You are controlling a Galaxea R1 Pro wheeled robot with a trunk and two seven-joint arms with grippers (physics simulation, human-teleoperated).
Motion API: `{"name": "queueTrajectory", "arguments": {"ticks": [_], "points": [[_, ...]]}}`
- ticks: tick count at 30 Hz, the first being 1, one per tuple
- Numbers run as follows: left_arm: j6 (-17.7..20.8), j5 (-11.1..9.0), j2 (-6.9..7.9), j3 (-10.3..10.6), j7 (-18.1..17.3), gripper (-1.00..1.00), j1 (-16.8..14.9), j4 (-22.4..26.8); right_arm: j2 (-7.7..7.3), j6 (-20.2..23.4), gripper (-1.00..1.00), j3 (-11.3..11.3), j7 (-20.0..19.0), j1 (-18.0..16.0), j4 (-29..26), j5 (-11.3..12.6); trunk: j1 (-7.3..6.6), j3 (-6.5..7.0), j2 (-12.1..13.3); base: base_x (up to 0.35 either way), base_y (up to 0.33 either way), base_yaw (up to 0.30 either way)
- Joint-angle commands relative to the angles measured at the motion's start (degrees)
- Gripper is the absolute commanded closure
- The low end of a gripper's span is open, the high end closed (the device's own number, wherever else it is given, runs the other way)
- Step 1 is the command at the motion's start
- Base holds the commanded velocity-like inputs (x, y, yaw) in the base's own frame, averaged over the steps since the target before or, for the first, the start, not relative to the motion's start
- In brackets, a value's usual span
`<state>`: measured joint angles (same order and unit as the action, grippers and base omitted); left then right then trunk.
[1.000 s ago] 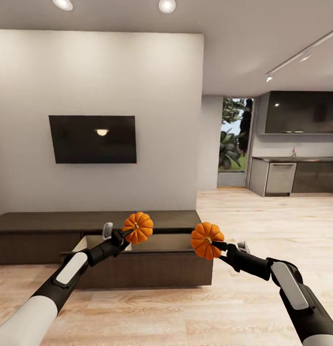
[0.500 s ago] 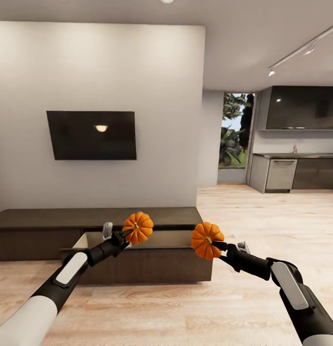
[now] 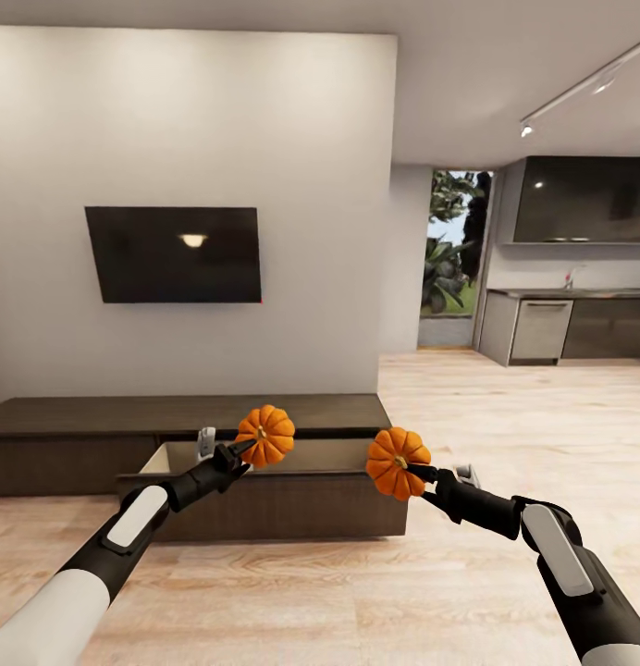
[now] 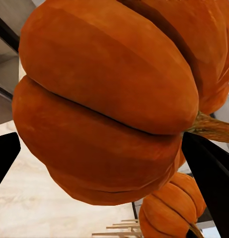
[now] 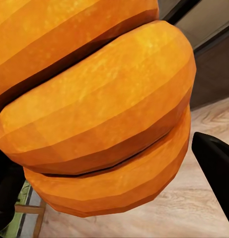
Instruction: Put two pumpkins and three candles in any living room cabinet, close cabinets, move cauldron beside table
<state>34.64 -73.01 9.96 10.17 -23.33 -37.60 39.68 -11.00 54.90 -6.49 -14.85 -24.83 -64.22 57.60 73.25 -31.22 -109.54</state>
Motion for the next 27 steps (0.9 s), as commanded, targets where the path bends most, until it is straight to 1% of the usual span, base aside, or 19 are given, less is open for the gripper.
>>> {"name": "queueTrajectory", "arguments": {"ticks": [1,27], "points": [[0.10,-0.30,0.06,0.20,-0.10,1.00,-0.03,-0.03,0.02,0.30,1.00,-0.11,-0.35,-0.04,-0.01,-0.29,-0.23,0.02,0.38,0.000,0.000,0.000],[0.07,-0.29,-0.09,0.26,-0.14,1.00,-0.04,-0.04,-0.06,0.30,1.00,-0.11,-0.35,-0.04,0.01,-0.21,-5.94,2.22,10.81,0.000,0.000,0.000]]}}
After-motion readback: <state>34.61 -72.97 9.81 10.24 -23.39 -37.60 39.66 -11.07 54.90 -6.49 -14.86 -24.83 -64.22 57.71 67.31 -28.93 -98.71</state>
